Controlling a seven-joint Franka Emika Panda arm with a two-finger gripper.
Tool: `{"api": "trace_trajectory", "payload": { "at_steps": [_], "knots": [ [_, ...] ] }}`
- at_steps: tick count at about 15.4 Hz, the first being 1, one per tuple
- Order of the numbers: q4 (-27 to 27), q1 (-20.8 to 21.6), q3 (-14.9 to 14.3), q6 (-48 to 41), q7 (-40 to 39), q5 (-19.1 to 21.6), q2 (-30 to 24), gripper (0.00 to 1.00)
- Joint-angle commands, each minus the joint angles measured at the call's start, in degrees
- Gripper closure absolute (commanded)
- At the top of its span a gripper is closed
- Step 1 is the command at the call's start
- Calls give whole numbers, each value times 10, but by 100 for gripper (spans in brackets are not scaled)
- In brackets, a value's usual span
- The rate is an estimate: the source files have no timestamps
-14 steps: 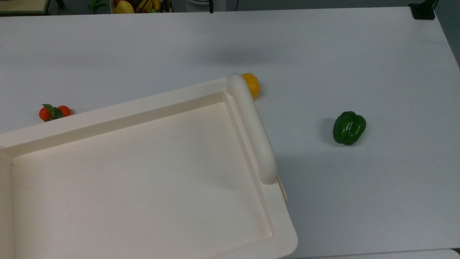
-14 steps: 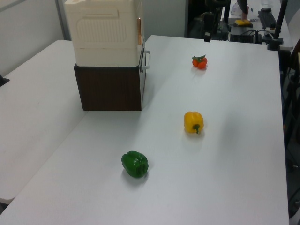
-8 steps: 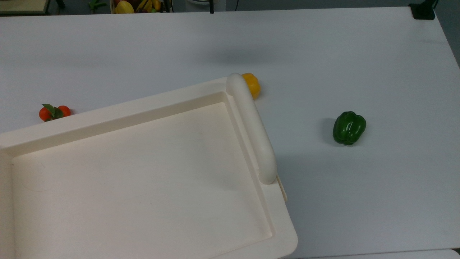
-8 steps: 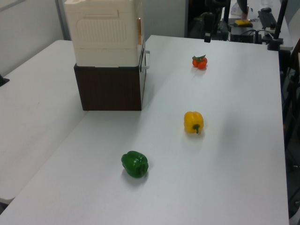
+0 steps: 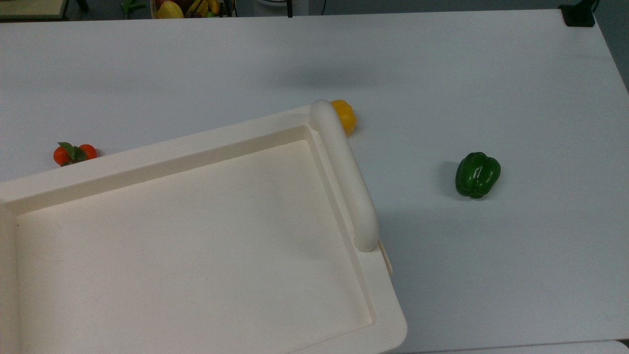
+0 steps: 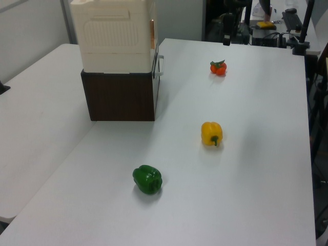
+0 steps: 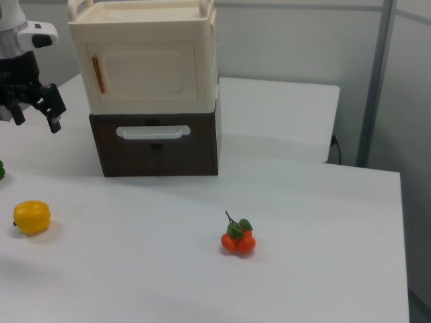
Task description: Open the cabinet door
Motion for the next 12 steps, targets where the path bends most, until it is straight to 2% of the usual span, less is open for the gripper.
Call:
{"api": "trace_trajectory", "payload": {
  "at_steps": [1,3,10,12],
  "knots": [
    [-7,-1,5,76,-25,17,-2,0],
    [-6,-4,23,113,-23,22,-1,0],
    [-8,-5,29,300,-27,26,17,0],
    [-8,-5,29,359,-28,35,33,8]
  ]
}}
